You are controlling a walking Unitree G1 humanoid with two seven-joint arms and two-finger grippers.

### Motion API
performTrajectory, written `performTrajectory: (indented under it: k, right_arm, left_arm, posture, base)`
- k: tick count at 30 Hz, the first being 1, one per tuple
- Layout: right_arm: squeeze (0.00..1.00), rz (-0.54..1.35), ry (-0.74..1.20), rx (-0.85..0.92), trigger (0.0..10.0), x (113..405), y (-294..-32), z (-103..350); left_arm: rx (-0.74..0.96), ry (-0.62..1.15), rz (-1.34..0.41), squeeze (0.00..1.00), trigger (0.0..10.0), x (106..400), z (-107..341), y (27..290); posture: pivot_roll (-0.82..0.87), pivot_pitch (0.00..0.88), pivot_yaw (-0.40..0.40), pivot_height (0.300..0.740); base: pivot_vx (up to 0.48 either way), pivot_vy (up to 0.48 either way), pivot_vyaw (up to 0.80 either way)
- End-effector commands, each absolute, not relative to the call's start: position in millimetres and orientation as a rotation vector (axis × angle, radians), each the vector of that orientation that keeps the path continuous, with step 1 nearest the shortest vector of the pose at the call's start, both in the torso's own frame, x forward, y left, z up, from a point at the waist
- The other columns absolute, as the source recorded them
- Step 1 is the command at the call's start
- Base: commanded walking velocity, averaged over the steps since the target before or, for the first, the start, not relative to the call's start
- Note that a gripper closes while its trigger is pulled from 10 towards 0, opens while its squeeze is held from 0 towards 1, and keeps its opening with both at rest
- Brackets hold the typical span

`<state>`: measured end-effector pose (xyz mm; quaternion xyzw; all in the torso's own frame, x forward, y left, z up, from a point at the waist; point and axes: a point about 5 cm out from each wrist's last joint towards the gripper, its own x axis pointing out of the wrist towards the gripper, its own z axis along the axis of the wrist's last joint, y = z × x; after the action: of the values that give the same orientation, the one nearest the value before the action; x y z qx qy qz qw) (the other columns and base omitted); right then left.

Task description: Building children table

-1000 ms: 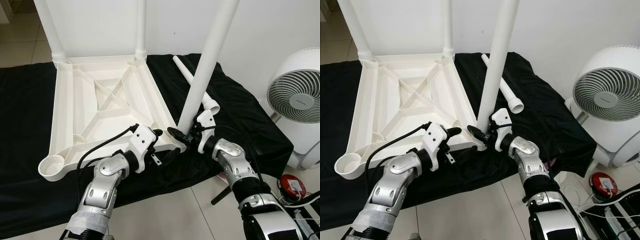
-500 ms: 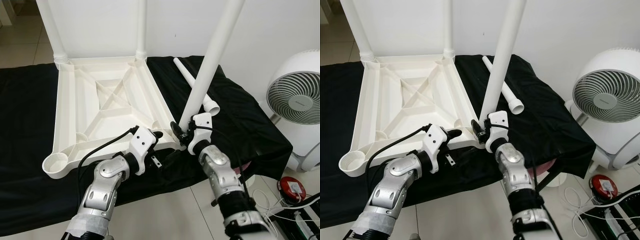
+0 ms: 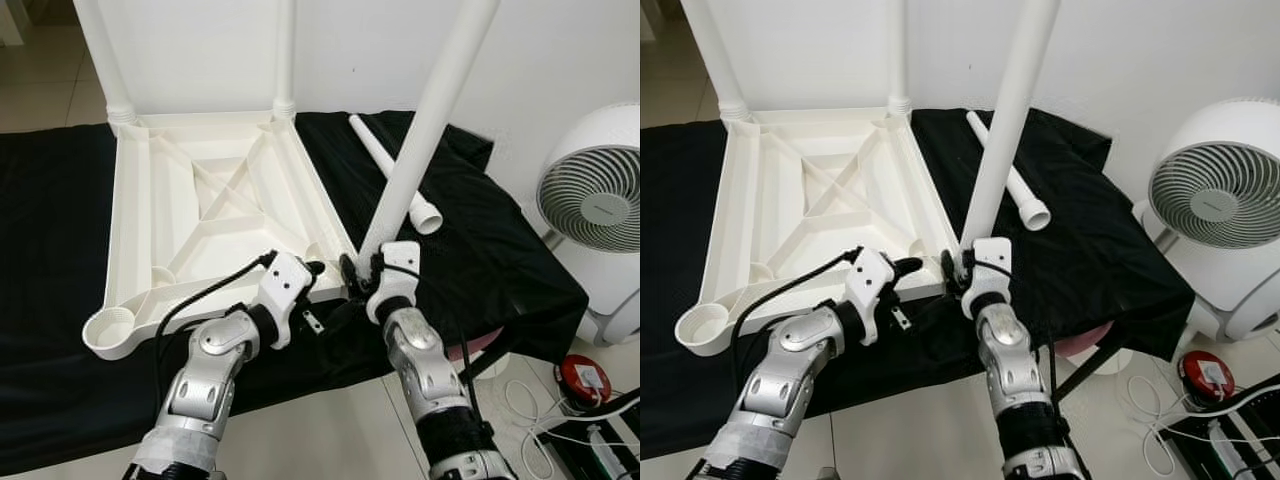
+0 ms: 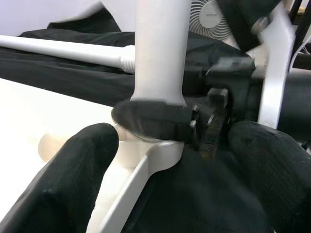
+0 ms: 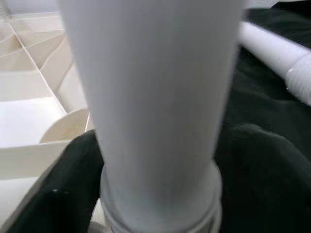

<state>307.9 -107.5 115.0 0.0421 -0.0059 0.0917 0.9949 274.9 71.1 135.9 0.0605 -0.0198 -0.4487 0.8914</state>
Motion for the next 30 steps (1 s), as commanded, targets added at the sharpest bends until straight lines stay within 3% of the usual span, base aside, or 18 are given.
performTrajectory:
  k: [1,2,15,17,18,19,29,30]
  right_arm:
    - [1.0,0.185,-0.025,0.083,10.0,304,-111,119]
    - [0.0,0.202,-0.048,0.073,10.0,299,-112,122]
    - [0.0,0.357,-0.101,0.061,10.0,267,-121,124]
    - [0.0,0.398,-0.109,0.061,1.1,263,-123,126]
    - [0.0,0.412,-0.112,0.066,1.1,262,-123,128]
    - [0.0,0.439,-0.115,0.066,0.0,260,-123,129]
    - [0.0,0.551,-0.107,0.086,0.1,263,-112,134]
    - [0.0,0.555,-0.11,0.087,5.3,265,-111,136]
  left_arm:
    - [0.132,-0.038,-0.792,0.0,10.0,278,135,75]
    - [0.132,-0.037,-0.792,0.0,10.0,277,135,75]
    - [0.178,-0.03,-0.795,0.0,10.0,278,136,87]
    - [0.218,-0.029,-0.786,0.0,10.0,283,138,98]
    - [0.228,-0.03,-0.78,0.0,10.0,285,139,102]
    - [0.244,-0.033,-0.77,0.0,10.0,288,141,107]
    - [0.275,-0.058,-0.725,0.0,10.0,297,153,119]
    - [0.274,-0.061,-0.723,0.0,10.0,297,154,119]
  posture:
    - [0.0,0.0,-0.087,0.74]
    - [0.0,0.0,-0.086,0.74]
    - [-0.01,0.0,-0.085,0.74]
    - [-0.01,0.0,-0.082,0.74]
    - [-0.01,0.0,-0.082,0.74]
    - [-0.01,0.0,-0.082,0.74]
    - [0.0,0.0,-0.081,0.74]
    - [0.0,0.0,-0.081,0.74]
  base:
    - [0.0,0.0,0.0]
    - [0.0,0.0,0.0]
    - [0.0,0.0,0.0]
    - [0.0,0.0,0.0]
    - [0.0,0.0,0.0]
    - [0.0,0.0,0.0]
    - [0.0,0.0,0.0]
    - [0.0,0.0,0.0]
